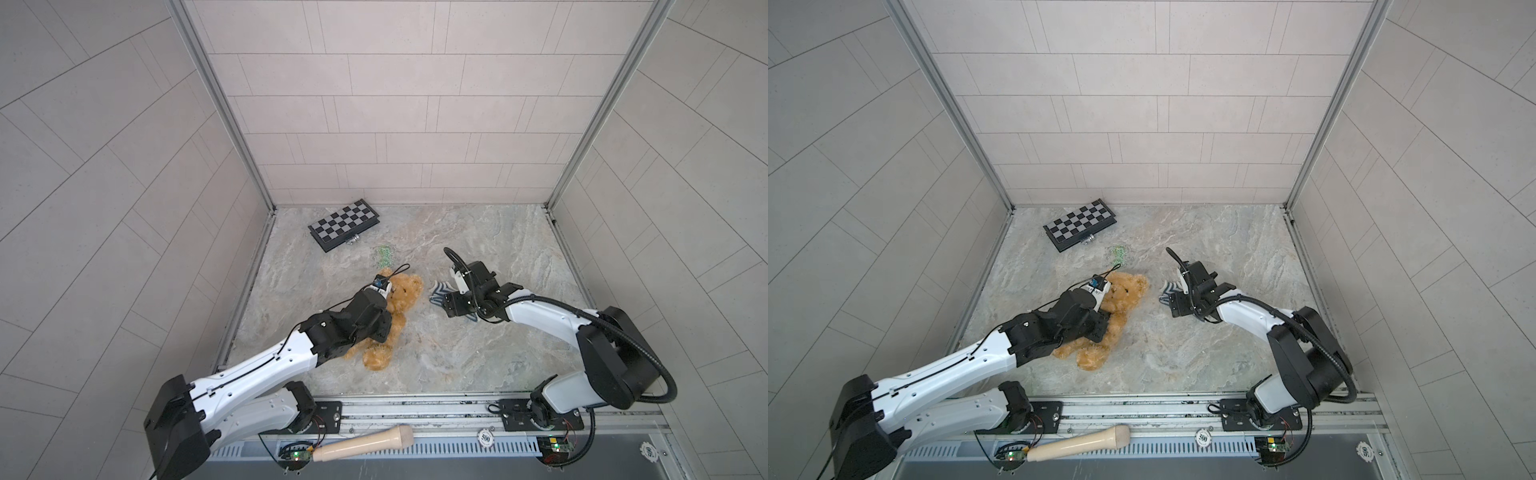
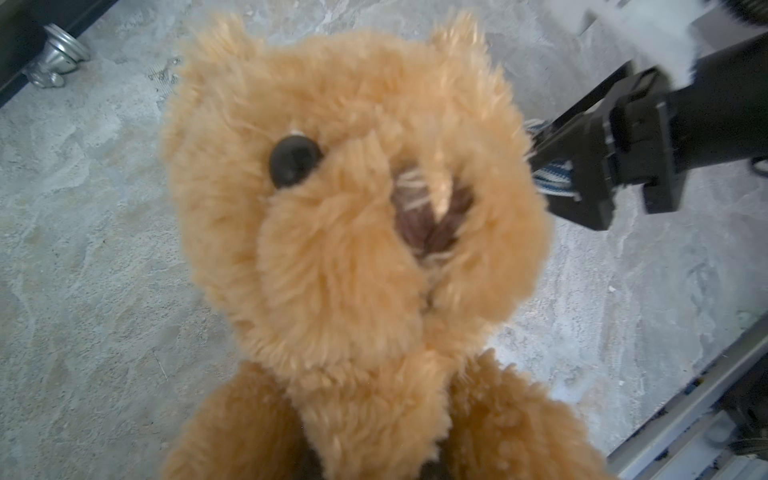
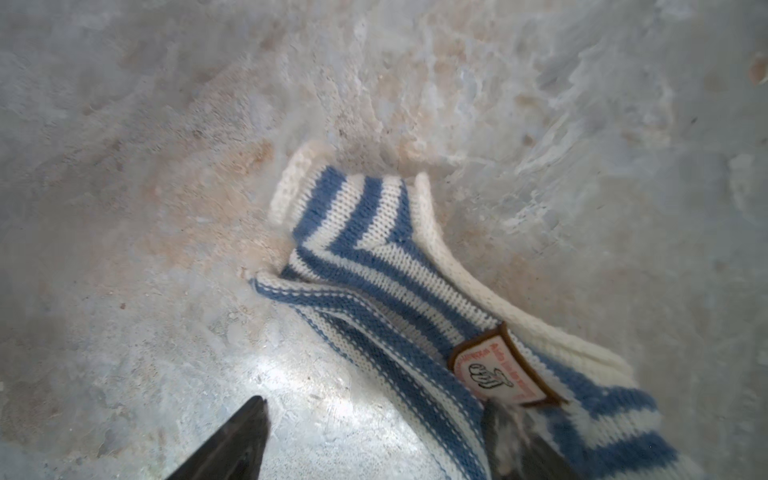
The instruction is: Dress the teddy bear
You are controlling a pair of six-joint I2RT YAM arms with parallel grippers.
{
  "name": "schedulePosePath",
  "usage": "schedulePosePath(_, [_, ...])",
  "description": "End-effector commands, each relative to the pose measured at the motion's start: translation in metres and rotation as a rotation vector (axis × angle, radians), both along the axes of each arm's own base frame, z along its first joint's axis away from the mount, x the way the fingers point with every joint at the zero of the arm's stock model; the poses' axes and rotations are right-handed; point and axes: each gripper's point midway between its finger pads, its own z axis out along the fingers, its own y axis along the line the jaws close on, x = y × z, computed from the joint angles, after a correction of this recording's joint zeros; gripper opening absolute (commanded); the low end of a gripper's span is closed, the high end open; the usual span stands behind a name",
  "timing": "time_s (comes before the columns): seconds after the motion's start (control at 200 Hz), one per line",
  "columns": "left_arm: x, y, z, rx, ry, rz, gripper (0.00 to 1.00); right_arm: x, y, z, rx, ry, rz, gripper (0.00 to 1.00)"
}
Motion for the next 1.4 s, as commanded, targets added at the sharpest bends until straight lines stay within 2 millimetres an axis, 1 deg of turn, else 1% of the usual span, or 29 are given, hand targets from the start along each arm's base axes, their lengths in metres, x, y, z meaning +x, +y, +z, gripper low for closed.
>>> schedulePosePath(0.0, [0.002, -0.002, 0.015, -0.044, -0.029, -0.006, 0.19, -0.001, 0.0, -0.009, 0.016, 0.024, -0.04, 0.84])
schedulePosePath(0.16, [-0.001, 0.007, 0.02, -0.071, -0.049, 0.009, 0.22, -0.007, -0.005, -0.022, -0.028, 0.063, -0.046, 0.83])
schedulePosePath(0.285, [-0.004, 0.019, 0.018, -0.068, -0.056, 0.026, 0.22, -0.014, 0.002, -0.024, -0.038, 0.065, -0.031, 0.83])
schedulePosePath(0.415, [-0.004, 0.026, 0.014, -0.07, -0.055, 0.045, 0.22, -0.017, 0.027, -0.016, 0.025, 0.044, -0.015, 0.83])
schedulePosePath(0.536, [-0.003, 0.028, 0.011, -0.062, -0.048, 0.052, 0.22, -0.017, 0.056, 0.001, 0.082, 0.011, 0.02, 0.83])
schedulePosePath(0.621, [-0.002, 0.028, 0.01, -0.057, -0.053, 0.047, 0.21, -0.016, 0.065, 0.013, 0.093, -0.008, 0.041, 0.83])
schedulePosePath(0.706, [-0.003, 0.03, 0.008, -0.05, -0.057, 0.047, 0.2, -0.013, 0.06, 0.023, 0.061, -0.041, 0.046, 0.81])
schedulePosePath(0.756, [-0.003, 0.033, 0.006, -0.043, -0.054, 0.051, 0.2, -0.011, 0.056, 0.025, 0.028, -0.055, 0.057, 0.8])
schedulePosePath(0.801, [-0.004, 0.034, 0.005, -0.041, -0.051, 0.055, 0.2, -0.011, 0.052, 0.023, 0.003, -0.054, 0.067, 0.79])
schedulePosePath(0.871, [-0.006, 0.035, 0.004, -0.044, -0.047, 0.057, 0.2, -0.011, 0.05, 0.02, -0.023, -0.041, 0.082, 0.7])
schedulePosePath(1.011, [-0.008, 0.037, 0.003, -0.051, -0.039, 0.066, 0.2, -0.01, 0.043, 0.014, -0.098, -0.017, 0.108, 0.59])
schedulePosePath(1.091, [-0.009, 0.037, 0.002, -0.057, -0.036, 0.068, 0.21, -0.008, 0.043, 0.013, -0.118, -0.012, 0.122, 0.52])
schedulePosePath(1.161, [-0.009, 0.038, 0.002, -0.056, -0.034, 0.068, 0.21, -0.007, 0.041, 0.007, -0.136, 0.005, 0.125, 0.47])
schedulePosePath(1.297, [-0.01, 0.039, 0.001, -0.051, -0.032, 0.072, 0.2, -0.007, 0.044, -0.003, -0.155, 0.042, 0.155, 0.43])
schedulePosePath(1.397, [-0.01, 0.04, 0.002, -0.053, -0.033, 0.075, 0.21, -0.004, 0.04, -0.006, -0.175, 0.044, 0.149, 0.43])
